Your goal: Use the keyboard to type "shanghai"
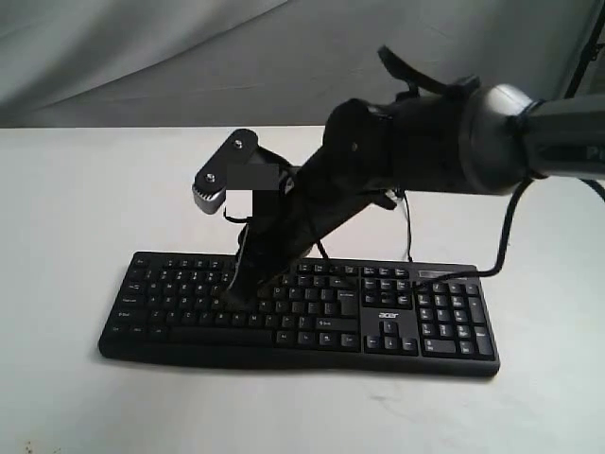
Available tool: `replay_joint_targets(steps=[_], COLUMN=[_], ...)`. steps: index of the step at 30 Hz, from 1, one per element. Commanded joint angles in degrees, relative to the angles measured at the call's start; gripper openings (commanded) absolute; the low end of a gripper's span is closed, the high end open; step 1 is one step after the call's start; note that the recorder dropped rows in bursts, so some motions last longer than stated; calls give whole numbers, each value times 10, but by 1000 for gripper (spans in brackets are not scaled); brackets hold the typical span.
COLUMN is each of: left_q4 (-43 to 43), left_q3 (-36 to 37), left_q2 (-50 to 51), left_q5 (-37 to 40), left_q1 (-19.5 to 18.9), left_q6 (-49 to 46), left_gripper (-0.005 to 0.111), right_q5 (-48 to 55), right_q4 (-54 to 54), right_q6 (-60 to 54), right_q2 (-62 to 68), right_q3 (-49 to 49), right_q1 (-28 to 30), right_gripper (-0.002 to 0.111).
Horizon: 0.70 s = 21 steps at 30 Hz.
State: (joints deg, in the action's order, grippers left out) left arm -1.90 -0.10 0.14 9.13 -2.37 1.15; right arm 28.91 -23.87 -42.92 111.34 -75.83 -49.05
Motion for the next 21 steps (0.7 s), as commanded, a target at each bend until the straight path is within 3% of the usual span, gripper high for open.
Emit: replay_joint_targets(steps=[1, 5, 21], left_q4=[1, 1, 1], left_q3=[1, 1, 1], left_q2=[-1, -1, -1], left_q5=[-3, -3, -3], left_q1=[4, 4, 4], left_q6=[2, 2, 2], left_gripper=[0, 0, 0], right_q5=[-49, -51, -18], right_q4=[-82, -135, -129], right_q6=[-57, -95, -93], right_q2=[11, 40, 109], right_q3=[24, 9, -40], right_q1=[5, 5, 5], right_gripper=[0, 0, 0])
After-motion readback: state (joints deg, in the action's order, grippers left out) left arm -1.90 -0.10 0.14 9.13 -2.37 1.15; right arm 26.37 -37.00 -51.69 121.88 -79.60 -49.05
